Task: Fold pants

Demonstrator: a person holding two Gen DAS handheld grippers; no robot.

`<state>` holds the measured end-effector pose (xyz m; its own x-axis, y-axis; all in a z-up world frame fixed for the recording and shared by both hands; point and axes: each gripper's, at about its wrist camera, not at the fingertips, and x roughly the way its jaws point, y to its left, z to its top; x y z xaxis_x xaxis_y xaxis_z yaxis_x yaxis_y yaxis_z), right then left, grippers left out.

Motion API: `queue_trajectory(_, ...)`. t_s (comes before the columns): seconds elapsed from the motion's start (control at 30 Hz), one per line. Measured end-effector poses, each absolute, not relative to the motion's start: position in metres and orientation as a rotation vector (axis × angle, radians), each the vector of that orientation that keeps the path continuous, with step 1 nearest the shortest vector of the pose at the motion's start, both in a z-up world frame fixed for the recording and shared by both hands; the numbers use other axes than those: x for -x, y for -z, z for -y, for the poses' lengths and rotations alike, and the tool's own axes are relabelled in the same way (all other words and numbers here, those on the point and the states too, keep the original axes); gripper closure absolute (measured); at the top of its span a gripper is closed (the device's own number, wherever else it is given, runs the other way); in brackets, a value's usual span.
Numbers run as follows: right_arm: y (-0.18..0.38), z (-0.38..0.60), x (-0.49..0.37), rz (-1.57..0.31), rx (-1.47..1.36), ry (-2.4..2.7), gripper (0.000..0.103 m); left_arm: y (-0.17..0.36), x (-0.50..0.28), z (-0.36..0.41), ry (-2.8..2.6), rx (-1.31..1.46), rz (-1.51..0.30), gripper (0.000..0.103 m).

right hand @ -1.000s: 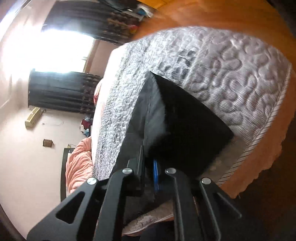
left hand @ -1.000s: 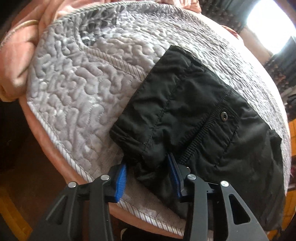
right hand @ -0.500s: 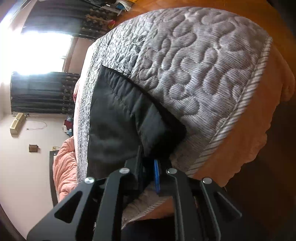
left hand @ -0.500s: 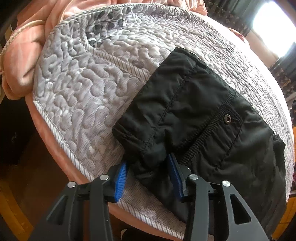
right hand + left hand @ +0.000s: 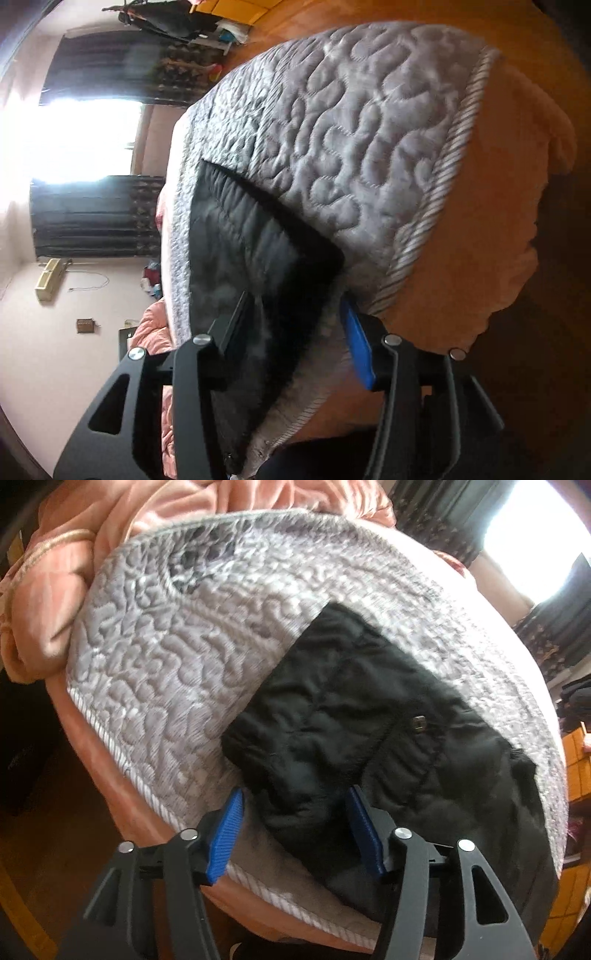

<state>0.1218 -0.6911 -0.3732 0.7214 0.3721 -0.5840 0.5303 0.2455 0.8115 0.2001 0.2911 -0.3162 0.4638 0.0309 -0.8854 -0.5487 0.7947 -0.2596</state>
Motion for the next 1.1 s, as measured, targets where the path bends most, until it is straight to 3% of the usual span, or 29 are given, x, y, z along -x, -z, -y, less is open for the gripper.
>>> queue_trajectory(0.23, 0.387, 0.687, -0.133, -0.778, -1.42, 0.067, 0.051, 0.316, -0.205, -0.277, -0.338, 0.538, -1.042, 0.022)
queue_trajectory(0.33, 0.38, 0.684, -0.139, -0.749, -1.388, 0.028, 0.083, 0.319, -0.208, -0.275, -0.35, 0.538, -1.053, 0.02)
queue_trajectory(0.43, 0.382, 0.686, -0.139, -0.717, -1.405, -0.007, 0.083, 0.319, -0.212, -0.275, -0.366, 0.546, -1.055, 0.02)
queue_trajectory(0.67, 0.402, 0.699, -0.117, -0.707, -1.444, 0.021, 0.063, 0.307, -0.208, -0.268, -0.386, 0.499, -1.007, 0.02)
queue_trajectory(0.87, 0.416, 0.697, -0.117, -0.672, -1.488, -0.015, 0.059, 0.314, -0.214, -0.261, -0.369, 0.494, -1.046, 0.02)
queue_trajectory(1.0, 0.423, 0.696, -0.124, -0.668, -1.5, -0.036, 0.068, 0.321, -0.214, -0.261, -0.377, 0.516, -1.056, 0.019)
queue_trajectory(1.1, 0.425, 0.697, -0.123, -0.653, -1.523, -0.046, 0.066, 0.321, -0.212, -0.264, -0.386, 0.548, -1.041, 0.019)
